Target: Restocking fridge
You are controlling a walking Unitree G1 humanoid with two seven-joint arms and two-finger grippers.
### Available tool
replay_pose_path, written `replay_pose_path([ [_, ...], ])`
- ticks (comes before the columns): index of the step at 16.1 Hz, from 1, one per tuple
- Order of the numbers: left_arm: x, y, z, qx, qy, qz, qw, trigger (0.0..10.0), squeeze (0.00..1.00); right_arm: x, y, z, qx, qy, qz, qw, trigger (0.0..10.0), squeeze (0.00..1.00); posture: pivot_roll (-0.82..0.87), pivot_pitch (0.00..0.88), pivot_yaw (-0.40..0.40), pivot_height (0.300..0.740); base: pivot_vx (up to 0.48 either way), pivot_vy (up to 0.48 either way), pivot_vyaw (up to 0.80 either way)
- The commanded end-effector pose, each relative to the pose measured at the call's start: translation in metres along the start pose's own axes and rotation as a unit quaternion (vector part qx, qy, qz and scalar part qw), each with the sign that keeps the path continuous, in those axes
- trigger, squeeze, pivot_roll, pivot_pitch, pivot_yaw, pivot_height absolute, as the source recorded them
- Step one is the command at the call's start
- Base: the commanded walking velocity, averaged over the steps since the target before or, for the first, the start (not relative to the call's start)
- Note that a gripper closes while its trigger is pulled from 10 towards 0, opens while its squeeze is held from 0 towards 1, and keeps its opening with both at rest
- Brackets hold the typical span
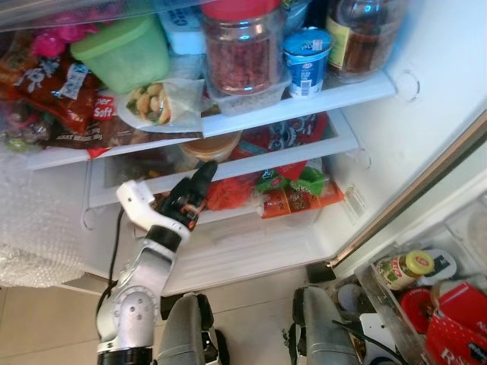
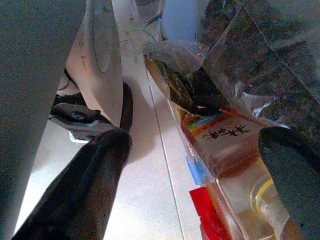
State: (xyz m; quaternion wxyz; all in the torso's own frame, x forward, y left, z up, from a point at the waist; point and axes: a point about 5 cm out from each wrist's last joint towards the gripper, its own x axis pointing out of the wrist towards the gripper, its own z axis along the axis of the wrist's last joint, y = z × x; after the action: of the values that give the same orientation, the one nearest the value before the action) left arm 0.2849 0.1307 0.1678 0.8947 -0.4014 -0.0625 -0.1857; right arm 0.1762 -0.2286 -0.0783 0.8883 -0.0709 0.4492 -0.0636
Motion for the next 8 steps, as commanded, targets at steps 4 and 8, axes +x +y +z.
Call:
replay_pose_path([
  [4,-0.015,0.014,0.0,0.109,0.034,0.021,0.993,10.0,0.0,-0.003,0.017,-0.018,-0.004,0.03,0.026,0.999,10.0,0.0,-0.08,0.23,0.126,0.614,0.0,0.0,0.0],
  [8,-0.036,0.049,-0.002,0.311,0.092,0.11,0.94,10.0,0.0,-0.003,0.019,-0.018,-0.002,0.029,0.026,0.999,10.0,0.0,-0.08,0.232,0.131,0.614,0.0,0.0,0.0],
])
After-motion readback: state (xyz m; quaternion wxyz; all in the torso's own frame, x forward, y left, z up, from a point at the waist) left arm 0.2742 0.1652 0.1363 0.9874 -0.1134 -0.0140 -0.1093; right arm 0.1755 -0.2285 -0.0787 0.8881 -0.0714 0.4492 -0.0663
